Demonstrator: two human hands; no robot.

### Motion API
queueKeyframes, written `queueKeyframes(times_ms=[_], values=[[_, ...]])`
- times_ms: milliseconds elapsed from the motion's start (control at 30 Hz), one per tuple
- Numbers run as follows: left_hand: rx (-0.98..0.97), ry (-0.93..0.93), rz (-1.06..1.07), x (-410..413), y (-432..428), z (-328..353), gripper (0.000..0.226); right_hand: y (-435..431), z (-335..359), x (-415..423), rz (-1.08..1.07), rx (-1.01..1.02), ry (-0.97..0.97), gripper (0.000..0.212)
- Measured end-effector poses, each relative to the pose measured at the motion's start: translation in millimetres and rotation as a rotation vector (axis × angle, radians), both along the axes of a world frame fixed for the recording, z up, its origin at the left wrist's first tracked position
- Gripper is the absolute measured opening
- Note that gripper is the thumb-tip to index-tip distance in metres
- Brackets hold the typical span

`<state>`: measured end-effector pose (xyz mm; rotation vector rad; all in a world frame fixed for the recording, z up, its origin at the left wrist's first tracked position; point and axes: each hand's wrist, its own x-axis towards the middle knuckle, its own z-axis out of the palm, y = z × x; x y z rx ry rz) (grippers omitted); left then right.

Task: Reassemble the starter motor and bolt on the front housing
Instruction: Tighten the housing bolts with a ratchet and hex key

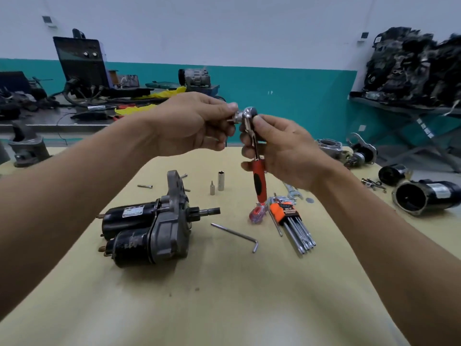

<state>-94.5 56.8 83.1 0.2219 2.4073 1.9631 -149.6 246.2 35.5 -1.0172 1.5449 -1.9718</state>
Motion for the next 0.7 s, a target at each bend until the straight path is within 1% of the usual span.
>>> queueKeyframes(times_ms=[100,167,200,233,267,300,333,367,400,433,467,567,633,700], values=[[0.107,-0.129,-0.014,-16,15,-6,0.016,3,-15,-2,0.039,-0.134,-0.296,0.026],[0.134,-0.195,0.01,-29,21,-7,0.016,9,-23,-7,-0.012,-0.235,-0.404,0.025],[0.114,-0.213,0.053,-37,21,-8,0.016,15,-25,-10,-0.05,-0.292,-0.449,0.024],[0.021,-0.207,0.114,-45,20,-10,0.017,23,-26,-14,-0.087,-0.34,-0.483,0.022],[-0.194,-0.167,0.178,-54,17,-15,0.018,33,-27,-18,-0.118,-0.371,-0.499,0.021],[-0.527,-0.101,0.217,-65,15,-22,0.017,42,-27,-22,-0.136,-0.385,-0.505,0.022],[-0.877,-0.04,0.209,-75,17,-32,0.017,49,-29,-25,-0.147,-0.377,-0.511,0.023],[-1.161,0.0,0.17,-83,22,-44,0.018,52,-33,-27,-0.16,-0.35,-0.524,0.024],[-1.354,0.002,0.116,-91,28,-57,0.019,52,-37,-27,-0.173,-0.315,-0.539,0.025],[-1.455,-0.029,0.058,-97,34,-71,0.021,51,-42,-26,-0.185,-0.283,-0.549,0.027],[-1.508,-0.064,0.011,-104,40,-83,0.021,49,-46,-25,-0.19,-0.261,-0.551,0.028],[-1.607,-0.096,-0.061,-118,46,-111,0.023,47,-51,-26,-0.188,-0.235,-0.554,0.027],[-1.642,-0.115,-0.078,-121,46,-124,0.021,49,-51,-27,-0.195,-0.222,-0.559,0.027],[-1.581,-0.155,-0.072,-120,43,-122,0.031,51,-52,-28,-0.204,-0.216,-0.565,0.026]])
